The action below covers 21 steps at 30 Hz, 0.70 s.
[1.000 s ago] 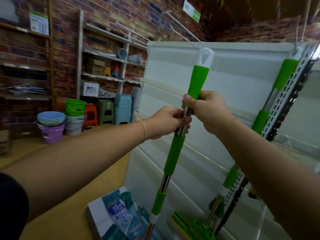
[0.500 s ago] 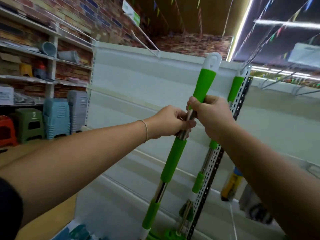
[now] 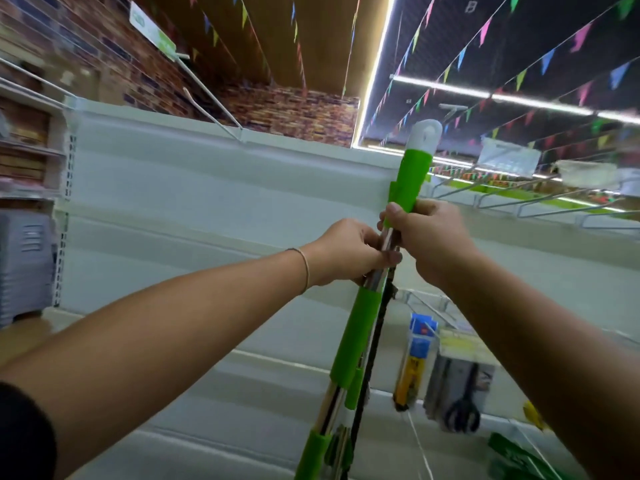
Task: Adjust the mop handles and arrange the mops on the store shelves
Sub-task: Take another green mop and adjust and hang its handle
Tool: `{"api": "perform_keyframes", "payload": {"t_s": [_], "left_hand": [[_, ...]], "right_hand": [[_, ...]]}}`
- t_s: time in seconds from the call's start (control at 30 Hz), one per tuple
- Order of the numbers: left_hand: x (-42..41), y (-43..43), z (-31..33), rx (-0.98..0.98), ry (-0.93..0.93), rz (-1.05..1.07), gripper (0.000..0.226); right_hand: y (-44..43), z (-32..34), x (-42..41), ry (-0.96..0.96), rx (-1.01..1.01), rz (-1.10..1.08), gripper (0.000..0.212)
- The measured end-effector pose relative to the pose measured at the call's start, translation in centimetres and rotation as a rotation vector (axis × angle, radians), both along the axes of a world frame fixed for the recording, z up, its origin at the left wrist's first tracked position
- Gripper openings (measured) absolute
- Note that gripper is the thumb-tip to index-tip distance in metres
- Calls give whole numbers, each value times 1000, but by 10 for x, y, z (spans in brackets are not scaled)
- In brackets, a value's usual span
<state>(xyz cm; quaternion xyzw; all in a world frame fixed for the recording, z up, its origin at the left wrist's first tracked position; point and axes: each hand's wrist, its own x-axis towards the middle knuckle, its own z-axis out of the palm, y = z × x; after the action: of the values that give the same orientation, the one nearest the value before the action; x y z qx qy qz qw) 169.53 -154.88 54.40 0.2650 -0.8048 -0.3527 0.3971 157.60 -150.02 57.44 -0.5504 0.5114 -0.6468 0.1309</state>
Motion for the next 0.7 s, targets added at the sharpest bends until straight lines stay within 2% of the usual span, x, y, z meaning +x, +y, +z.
{"api": "perform_keyframes", "payload": {"t_s": [0.13, 0.47, 0.57, 0.7], "left_hand": [[-21, -2, 6, -7, -13, -16, 14], [-52, -21, 20, 2, 1, -23, 28], [-61, -29, 22, 20, 4, -23, 28], [-72, -41, 21, 44, 20, -11, 27]], "right_hand": [[1, 5, -15, -31, -4, -33, 12], [-13, 23, -40, -18, -7, -64, 8], [-23, 25, -47, -14, -4, -78, 12], [-40, 26, -59, 10, 9, -86, 7]]}}
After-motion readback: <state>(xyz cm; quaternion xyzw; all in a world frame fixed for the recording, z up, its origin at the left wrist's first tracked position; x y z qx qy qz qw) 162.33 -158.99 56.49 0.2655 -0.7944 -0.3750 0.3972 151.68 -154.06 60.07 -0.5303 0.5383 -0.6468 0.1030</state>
